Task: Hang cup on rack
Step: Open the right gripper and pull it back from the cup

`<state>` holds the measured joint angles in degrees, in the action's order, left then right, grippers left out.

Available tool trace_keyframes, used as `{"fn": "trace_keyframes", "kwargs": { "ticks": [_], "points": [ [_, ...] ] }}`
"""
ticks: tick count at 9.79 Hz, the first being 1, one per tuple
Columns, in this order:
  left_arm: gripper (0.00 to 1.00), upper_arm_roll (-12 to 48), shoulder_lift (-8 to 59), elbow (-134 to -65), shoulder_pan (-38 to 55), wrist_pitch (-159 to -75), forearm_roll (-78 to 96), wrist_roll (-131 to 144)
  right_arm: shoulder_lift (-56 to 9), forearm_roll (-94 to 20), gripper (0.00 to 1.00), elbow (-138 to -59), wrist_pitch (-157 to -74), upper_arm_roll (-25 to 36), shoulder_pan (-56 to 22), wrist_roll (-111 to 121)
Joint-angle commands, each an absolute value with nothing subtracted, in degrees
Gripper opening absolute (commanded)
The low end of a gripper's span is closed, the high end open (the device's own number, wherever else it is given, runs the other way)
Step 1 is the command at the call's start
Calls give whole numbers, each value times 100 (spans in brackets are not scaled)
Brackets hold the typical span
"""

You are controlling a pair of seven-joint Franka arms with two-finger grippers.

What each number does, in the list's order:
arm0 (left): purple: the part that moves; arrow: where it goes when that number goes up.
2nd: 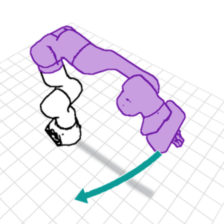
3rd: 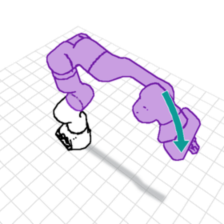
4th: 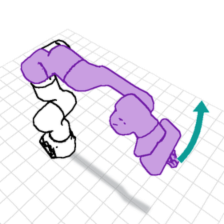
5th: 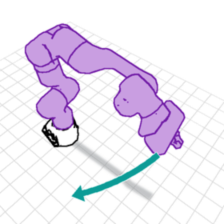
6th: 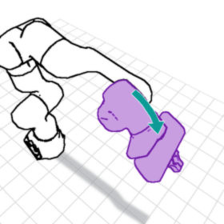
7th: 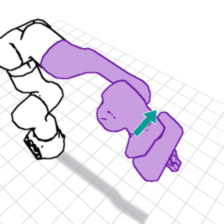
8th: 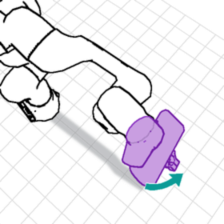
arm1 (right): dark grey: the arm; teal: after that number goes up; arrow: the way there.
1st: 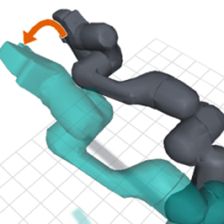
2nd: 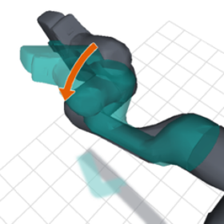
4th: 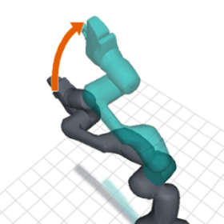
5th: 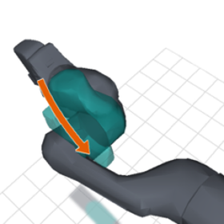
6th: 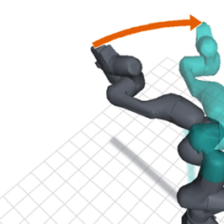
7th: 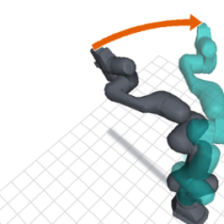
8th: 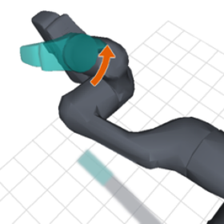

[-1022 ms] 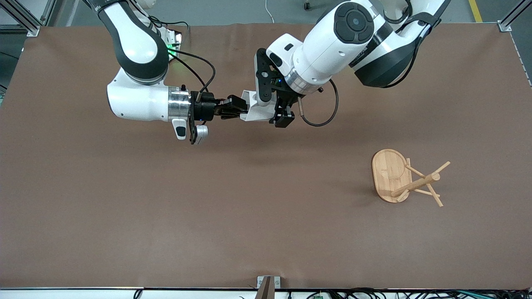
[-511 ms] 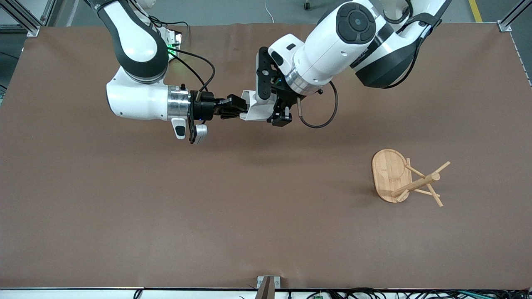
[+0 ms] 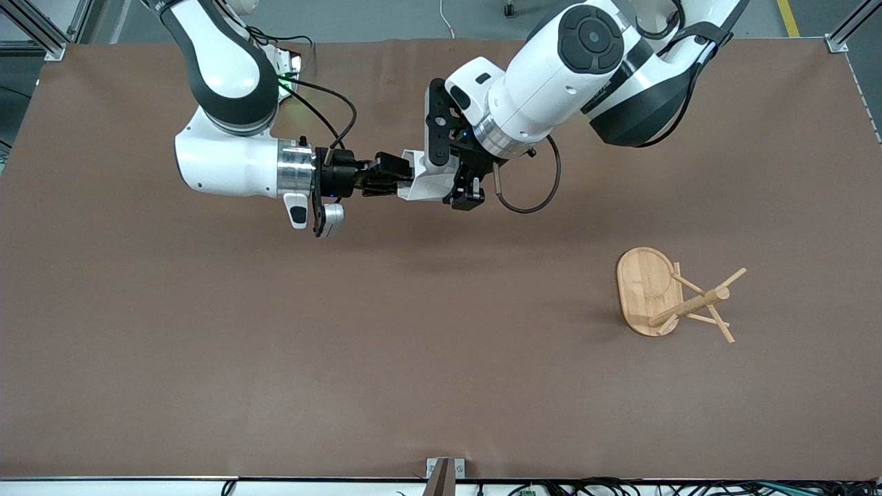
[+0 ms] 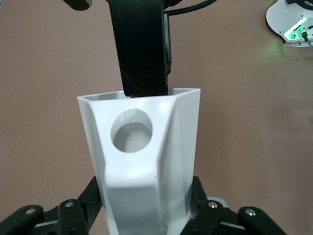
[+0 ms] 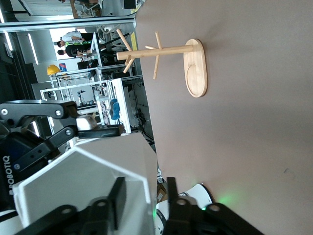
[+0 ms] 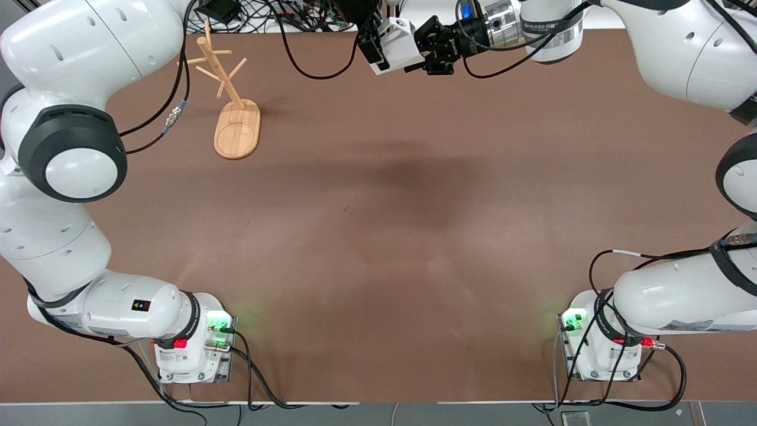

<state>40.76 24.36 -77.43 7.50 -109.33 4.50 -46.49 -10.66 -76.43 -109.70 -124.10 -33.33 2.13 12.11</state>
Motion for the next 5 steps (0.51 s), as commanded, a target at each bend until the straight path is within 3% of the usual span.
{"fn": "trace_keyframes", "kwargs": {
  "ticks": [1, 3, 5],
  "points": [
    [0, 4087, 2523, -7857, 712, -11013, 492, -4729, -818, -7787, 100, -11118, -12358, -3358, 334, 1248],
    [0, 4096, 2522, -7857, 721, -11013, 501, -4485, -581, -7613, 100, -11241, -12366, -3244, 465, 1248],
    [0, 4096, 2479, -7875, 765, -10978, 501, -3757, -448, -6449, 100, -11224, -12053, -2649, 519, 1056]
  ]
}}
